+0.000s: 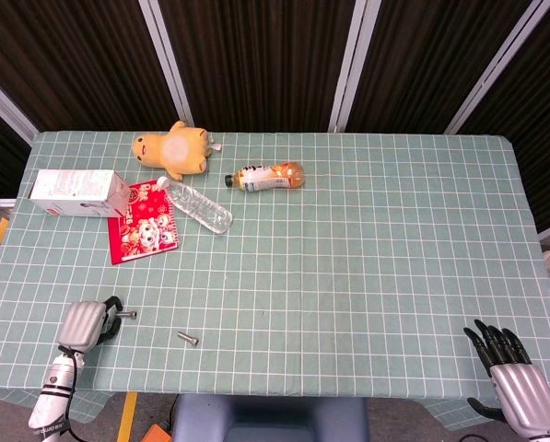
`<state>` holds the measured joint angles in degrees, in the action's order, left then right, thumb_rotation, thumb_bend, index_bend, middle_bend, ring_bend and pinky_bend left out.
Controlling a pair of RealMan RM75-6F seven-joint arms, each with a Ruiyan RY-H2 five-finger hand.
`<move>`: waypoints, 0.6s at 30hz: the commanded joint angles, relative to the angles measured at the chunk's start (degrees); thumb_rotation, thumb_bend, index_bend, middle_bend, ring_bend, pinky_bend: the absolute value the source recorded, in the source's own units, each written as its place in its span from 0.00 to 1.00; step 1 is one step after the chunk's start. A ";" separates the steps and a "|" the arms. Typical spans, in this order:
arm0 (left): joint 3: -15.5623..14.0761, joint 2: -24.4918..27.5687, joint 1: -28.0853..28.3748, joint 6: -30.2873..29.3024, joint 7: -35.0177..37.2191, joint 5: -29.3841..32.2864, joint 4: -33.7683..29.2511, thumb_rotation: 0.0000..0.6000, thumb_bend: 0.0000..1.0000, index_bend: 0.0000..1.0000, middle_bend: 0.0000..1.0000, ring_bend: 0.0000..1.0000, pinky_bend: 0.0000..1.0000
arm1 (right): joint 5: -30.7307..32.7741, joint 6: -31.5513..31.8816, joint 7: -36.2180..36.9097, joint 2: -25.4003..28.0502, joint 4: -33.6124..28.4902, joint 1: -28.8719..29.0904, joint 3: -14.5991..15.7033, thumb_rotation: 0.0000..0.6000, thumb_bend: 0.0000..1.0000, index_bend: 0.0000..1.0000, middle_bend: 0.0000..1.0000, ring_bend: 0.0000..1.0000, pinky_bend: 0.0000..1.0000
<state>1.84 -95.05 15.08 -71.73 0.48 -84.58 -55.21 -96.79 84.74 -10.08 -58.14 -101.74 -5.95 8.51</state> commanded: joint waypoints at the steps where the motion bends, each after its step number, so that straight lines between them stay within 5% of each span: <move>1: 0.01 -0.08 0.04 0.10 -0.02 0.17 0.13 1.00 0.43 0.51 1.00 1.00 1.00 | 0.00 -0.03 -0.03 -0.01 0.00 0.01 0.01 1.00 0.16 0.00 0.00 0.00 0.00; 18: 0.12 1.66 -0.19 -2.79 -0.77 -0.41 -3.70 1.00 0.47 0.55 1.00 1.00 1.00 | 0.07 -0.03 -0.02 0.00 -0.04 0.06 0.00 1.00 0.16 0.00 0.00 0.00 0.00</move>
<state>2.03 -93.65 14.97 -74.18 -0.18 -84.78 -58.54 -96.72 84.70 -10.10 -58.14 -101.78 -5.89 8.51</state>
